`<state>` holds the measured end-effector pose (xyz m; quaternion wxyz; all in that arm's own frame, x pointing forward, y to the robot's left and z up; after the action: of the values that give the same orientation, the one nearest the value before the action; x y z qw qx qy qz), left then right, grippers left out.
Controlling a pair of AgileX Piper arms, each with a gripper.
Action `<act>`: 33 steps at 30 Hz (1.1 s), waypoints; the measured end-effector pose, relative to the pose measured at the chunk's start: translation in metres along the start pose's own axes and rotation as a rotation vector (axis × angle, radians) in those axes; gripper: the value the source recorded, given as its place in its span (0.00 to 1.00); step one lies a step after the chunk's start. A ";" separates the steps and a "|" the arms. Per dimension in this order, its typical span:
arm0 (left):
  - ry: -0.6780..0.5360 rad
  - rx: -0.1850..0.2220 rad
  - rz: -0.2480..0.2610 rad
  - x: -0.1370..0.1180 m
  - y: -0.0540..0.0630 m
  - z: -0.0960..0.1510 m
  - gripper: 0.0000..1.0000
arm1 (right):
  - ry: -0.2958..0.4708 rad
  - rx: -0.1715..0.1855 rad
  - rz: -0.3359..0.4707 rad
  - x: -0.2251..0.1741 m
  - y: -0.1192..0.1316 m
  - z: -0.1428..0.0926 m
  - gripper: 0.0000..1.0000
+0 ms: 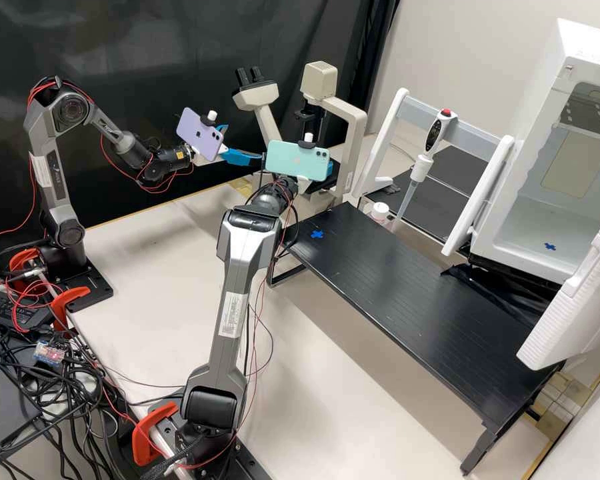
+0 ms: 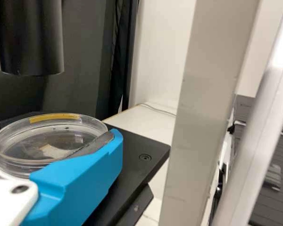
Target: Move the petri dish to the microscope
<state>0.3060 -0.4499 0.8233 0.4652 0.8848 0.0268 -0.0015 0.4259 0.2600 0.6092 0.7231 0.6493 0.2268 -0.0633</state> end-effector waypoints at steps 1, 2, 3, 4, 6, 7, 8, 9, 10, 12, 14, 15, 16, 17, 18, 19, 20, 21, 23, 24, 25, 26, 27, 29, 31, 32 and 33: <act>0.000 0.000 0.000 0.000 0.000 0.000 1.00 | -0.002 0.000 -0.003 0.002 -0.001 0.001 0.00; 0.000 0.000 0.000 0.000 0.000 0.000 1.00 | 0.001 0.001 0.000 0.003 0.000 0.001 0.00; 0.000 0.000 0.000 0.000 0.000 0.000 1.00 | -0.001 0.002 0.000 0.005 -0.001 0.002 0.00; 0.000 0.000 0.000 0.000 0.000 0.000 1.00 | 0.002 0.003 0.001 0.006 0.000 0.001 0.00; 0.000 0.000 0.000 0.000 0.000 0.000 1.00 | 0.000 0.004 0.002 0.009 0.000 0.003 0.00; 0.000 0.000 0.000 0.000 0.000 0.000 1.00 | 0.001 0.004 0.001 0.010 0.000 0.003 0.00; 0.000 0.000 0.000 0.000 0.000 0.000 1.00 | -0.001 0.005 0.000 0.010 0.001 0.004 1.00; 0.000 0.000 0.000 0.000 0.000 0.000 1.00 | 0.000 0.005 -0.001 0.011 0.000 0.004 1.00; 0.000 0.000 0.000 0.000 0.000 0.000 1.00 | 0.001 0.006 -0.001 0.011 0.000 0.004 1.00; 0.000 0.000 0.000 0.000 0.000 0.000 1.00 | 0.001 0.006 -0.007 0.011 0.000 0.003 1.00; 0.000 0.000 0.000 0.000 0.000 0.000 1.00 | 0.001 0.003 -0.011 0.011 0.000 0.004 1.00; 0.000 0.000 0.000 0.000 0.000 0.000 1.00 | 0.005 -0.009 -0.016 0.011 0.000 0.004 1.00; 0.000 0.000 0.000 0.000 0.000 0.000 1.00 | 0.009 -0.009 -0.017 0.012 0.001 0.004 1.00; 0.000 0.000 0.000 0.000 0.000 0.000 1.00 | 0.018 -0.010 -0.019 0.012 0.002 0.005 1.00; 0.000 0.000 0.000 0.000 0.000 0.000 1.00 | 0.024 -0.018 -0.021 0.012 0.002 0.005 1.00; 0.000 0.000 0.000 0.000 0.000 0.000 1.00 | 0.040 -0.019 -0.026 0.012 0.002 0.005 1.00; 0.000 0.000 0.000 0.000 0.000 0.000 1.00 | 0.049 -0.020 -0.029 0.012 0.003 0.006 1.00; 0.000 0.000 0.000 0.000 0.000 0.000 1.00 | 0.065 -0.017 -0.043 0.012 0.001 0.007 1.00; 0.000 0.000 0.000 0.000 0.000 0.000 1.00 | 0.077 -0.008 -0.059 0.012 -0.001 0.009 1.00; 0.000 0.000 0.000 0.000 0.000 0.000 1.00 | 0.083 0.008 -0.069 0.011 -0.003 0.011 1.00; 0.000 0.000 0.000 0.000 0.000 0.000 1.00 | 0.099 0.001 -0.076 0.011 -0.004 0.012 1.00; 0.000 0.000 0.000 0.000 0.000 0.000 1.00 | 0.108 0.011 -0.083 0.011 -0.005 0.013 1.00; 0.000 0.000 0.000 0.000 0.000 0.000 1.00 | 0.122 0.001 -0.089 0.010 -0.006 0.014 1.00; 0.000 0.000 0.000 0.000 0.000 0.000 1.00 | 0.141 0.010 -0.101 0.007 -0.005 0.014 1.00; 0.000 0.000 0.000 0.000 0.000 0.000 1.00 | 0.150 0.019 -0.119 0.003 -0.006 0.014 1.00; 0.000 0.000 0.000 0.000 0.000 0.000 1.00 | 0.155 0.018 -0.119 0.002 -0.005 0.015 1.00; 0.000 0.000 0.000 0.000 0.000 0.000 1.00 | 0.163 0.015 -0.123 0.000 -0.005 0.015 1.00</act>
<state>0.3060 -0.4499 0.8233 0.4652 0.8848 0.0268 -0.0015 0.4273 0.2448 0.6056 0.6922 0.6425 0.3238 -0.0562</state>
